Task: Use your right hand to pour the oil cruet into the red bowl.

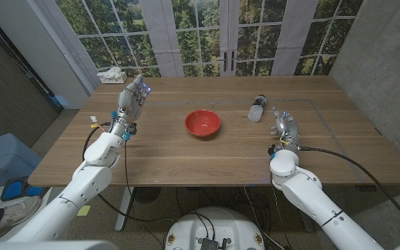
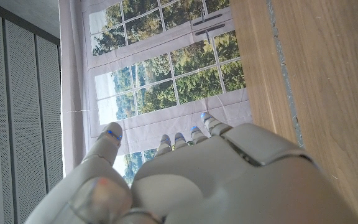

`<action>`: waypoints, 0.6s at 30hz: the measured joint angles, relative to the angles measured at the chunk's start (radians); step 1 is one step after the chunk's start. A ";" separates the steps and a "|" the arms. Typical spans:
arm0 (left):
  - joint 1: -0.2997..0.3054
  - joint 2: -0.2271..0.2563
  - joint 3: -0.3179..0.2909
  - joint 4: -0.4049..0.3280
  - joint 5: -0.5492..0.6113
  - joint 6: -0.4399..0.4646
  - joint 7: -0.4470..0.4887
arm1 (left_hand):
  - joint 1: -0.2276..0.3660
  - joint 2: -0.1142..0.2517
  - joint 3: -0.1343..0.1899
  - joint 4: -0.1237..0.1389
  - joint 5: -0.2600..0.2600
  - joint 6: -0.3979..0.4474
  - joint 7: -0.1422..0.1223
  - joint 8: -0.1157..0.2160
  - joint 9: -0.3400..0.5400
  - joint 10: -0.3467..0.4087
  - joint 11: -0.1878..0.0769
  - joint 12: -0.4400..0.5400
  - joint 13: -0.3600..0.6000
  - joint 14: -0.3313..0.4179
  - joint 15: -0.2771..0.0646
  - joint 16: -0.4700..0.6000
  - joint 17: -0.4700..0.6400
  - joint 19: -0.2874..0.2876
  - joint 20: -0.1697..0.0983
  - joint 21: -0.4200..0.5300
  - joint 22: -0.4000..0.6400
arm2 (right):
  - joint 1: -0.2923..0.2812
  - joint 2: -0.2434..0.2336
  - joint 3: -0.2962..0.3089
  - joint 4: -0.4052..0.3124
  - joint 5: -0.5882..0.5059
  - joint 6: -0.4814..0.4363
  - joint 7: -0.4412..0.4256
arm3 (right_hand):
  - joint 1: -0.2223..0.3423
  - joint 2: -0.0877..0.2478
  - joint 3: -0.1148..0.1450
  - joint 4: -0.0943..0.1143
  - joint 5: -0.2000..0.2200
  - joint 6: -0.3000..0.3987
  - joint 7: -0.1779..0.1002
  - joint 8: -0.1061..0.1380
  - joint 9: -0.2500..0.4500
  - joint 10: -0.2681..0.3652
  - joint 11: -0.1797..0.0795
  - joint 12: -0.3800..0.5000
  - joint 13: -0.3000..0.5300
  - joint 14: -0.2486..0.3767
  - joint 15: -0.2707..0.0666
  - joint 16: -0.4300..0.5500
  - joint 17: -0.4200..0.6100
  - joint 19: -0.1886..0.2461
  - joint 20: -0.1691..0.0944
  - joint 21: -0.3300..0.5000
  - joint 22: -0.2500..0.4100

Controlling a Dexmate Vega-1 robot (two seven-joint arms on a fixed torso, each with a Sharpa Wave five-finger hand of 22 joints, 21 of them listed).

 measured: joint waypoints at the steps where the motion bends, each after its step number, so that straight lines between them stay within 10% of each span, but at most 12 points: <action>1: 0.001 0.000 -0.001 -0.001 0.000 0.000 0.000 | 0.000 0.000 0.000 0.000 0.000 0.000 0.000 0.000 0.000 0.000 0.000 0.000 0.000 0.000 0.000 0.000 0.000 0.000 0.000 0.000 0.000 | -0.029 -0.009 0.016 0.005 0.001 0.028 0.009 | -0.003 0.003 -0.002 -0.002 0.000 0.003 0.003 0.000 0.000 -0.004 -0.004 0.000 0.000 -0.022 0.003 -0.018 -0.010 -0.020 0.010 -0.012 -0.001; 10: 0.021 0.003 -0.009 -0.020 0.005 -0.008 0.012 | 0.000 0.000 0.000 0.000 0.000 0.000 0.000 0.000 0.000 0.000 0.000 0.000 0.000 0.000 0.000 0.000 0.000 0.000 0.000 0.000 0.000 | -0.051 -0.036 0.034 0.014 0.026 0.159 0.098 | -0.042 0.018 -0.008 -0.020 0.000 0.000 0.000 0.000 0.000 -0.061 -0.010 0.000 0.000 -0.232 0.033 -0.155 -0.074 -0.269 0.101 -0.172 -0.001; 18: 0.038 0.004 -0.016 -0.035 0.011 -0.015 0.022 | 0.000 0.000 0.000 0.000 0.000 0.000 0.000 0.000 0.000 0.000 0.000 0.000 0.000 0.000 0.000 0.000 0.000 0.000 0.000 0.000 0.000 | -0.061 -0.066 0.051 0.023 0.060 0.245 0.188 | -0.067 0.065 -0.009 -0.026 -0.004 0.000 0.000 0.000 0.000 -0.075 -0.003 0.000 -0.004 -0.347 0.037 -0.217 -0.097 -0.408 0.075 -0.263 -0.001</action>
